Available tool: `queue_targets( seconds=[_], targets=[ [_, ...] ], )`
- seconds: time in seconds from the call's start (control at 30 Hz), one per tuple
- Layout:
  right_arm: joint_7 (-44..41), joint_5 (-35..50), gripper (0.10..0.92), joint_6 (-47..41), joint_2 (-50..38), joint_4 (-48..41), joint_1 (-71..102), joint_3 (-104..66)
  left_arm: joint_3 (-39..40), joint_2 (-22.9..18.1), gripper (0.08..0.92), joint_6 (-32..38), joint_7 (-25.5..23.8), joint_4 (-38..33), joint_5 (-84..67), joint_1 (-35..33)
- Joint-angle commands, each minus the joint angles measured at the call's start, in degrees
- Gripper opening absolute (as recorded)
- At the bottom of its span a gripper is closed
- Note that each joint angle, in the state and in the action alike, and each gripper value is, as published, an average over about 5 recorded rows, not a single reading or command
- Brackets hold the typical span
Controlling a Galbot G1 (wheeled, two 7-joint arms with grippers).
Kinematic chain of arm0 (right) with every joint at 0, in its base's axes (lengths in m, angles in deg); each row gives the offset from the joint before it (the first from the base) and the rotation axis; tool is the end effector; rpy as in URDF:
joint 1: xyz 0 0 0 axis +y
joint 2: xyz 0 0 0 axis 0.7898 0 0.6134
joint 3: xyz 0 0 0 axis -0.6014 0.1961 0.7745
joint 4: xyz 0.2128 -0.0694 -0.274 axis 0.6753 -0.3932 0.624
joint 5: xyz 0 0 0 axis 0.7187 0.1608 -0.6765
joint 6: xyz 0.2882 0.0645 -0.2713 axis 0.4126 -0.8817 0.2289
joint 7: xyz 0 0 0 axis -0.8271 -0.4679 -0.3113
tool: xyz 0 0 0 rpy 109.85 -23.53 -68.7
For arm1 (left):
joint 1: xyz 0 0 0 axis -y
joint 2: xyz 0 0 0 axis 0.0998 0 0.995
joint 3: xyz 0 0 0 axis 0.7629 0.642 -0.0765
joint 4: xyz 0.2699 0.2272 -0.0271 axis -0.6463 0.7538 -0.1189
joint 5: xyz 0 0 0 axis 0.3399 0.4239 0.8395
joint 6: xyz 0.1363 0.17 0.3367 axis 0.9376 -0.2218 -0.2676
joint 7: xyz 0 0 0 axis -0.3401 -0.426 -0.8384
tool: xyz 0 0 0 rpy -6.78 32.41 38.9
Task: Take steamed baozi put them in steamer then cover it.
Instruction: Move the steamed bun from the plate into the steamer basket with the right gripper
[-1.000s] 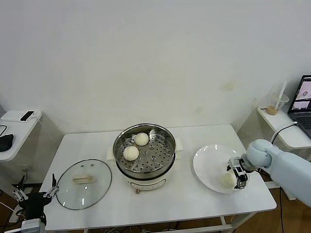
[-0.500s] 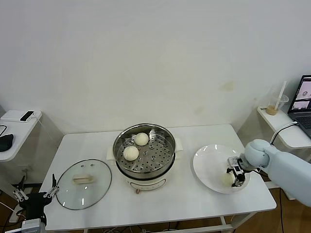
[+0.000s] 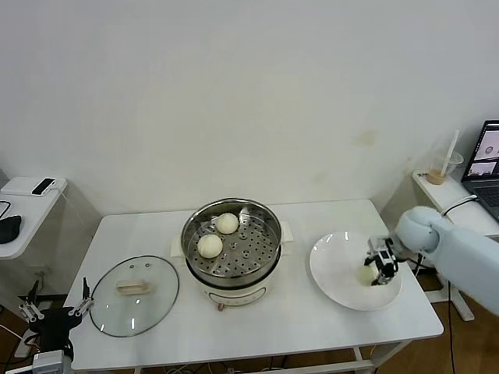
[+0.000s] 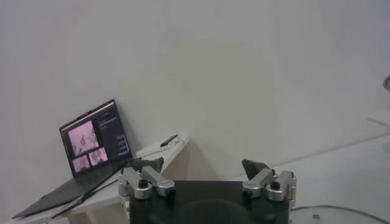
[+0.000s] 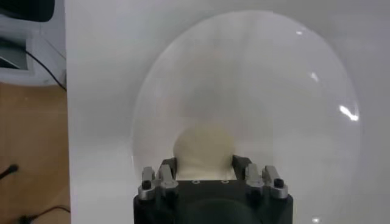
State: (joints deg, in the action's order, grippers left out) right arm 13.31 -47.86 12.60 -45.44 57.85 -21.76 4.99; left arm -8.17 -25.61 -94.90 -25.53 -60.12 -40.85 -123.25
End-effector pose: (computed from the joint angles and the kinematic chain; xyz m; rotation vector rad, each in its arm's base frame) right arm 0.5335 -0.1474 -0.1666 1.2335 -1.3847 1.4115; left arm 0.1815 0.1400 -0.2863 0.5753 -2.9075 -0.6402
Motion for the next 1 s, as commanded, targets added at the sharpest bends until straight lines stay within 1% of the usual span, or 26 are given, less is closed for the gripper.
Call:
queue_targets(
  seconds=[0.03,0.3,0.47,0.77,1.0],
  targets=[
    [-0.68,5.05,0.585,-0.21,1.15,0.55,-12.75,2.68,0.06,0.02,0.823,0.05,0.03,0.00,-0.06,-0.04],
    [1.13,11.94,0.585,-1.49,10.90,-0.27,-27.69,10.42,-0.09,0.08,0.823,-0.02,0.02,-0.10,-0.28,-0.11],
    [2.61,14.96,0.585,-1.93,17.59,-0.65,-33.28,14.24,-0.30,0.05,0.823,-0.03,0.01,0.23,-0.29,0.01],
    [5.80,19.34,0.587,-0.56,26.71,0.56,-33.43,18.14,-1.73,0.15,0.823,-0.06,0.01,0.50,-0.68,-0.40],
    [7.50,19.53,0.585,5.03,31.76,0.17,-28.67,22.72,-2.42,0.03,0.823,-0.41,-0.06,-0.22,-0.65,-0.70]
  ],
)
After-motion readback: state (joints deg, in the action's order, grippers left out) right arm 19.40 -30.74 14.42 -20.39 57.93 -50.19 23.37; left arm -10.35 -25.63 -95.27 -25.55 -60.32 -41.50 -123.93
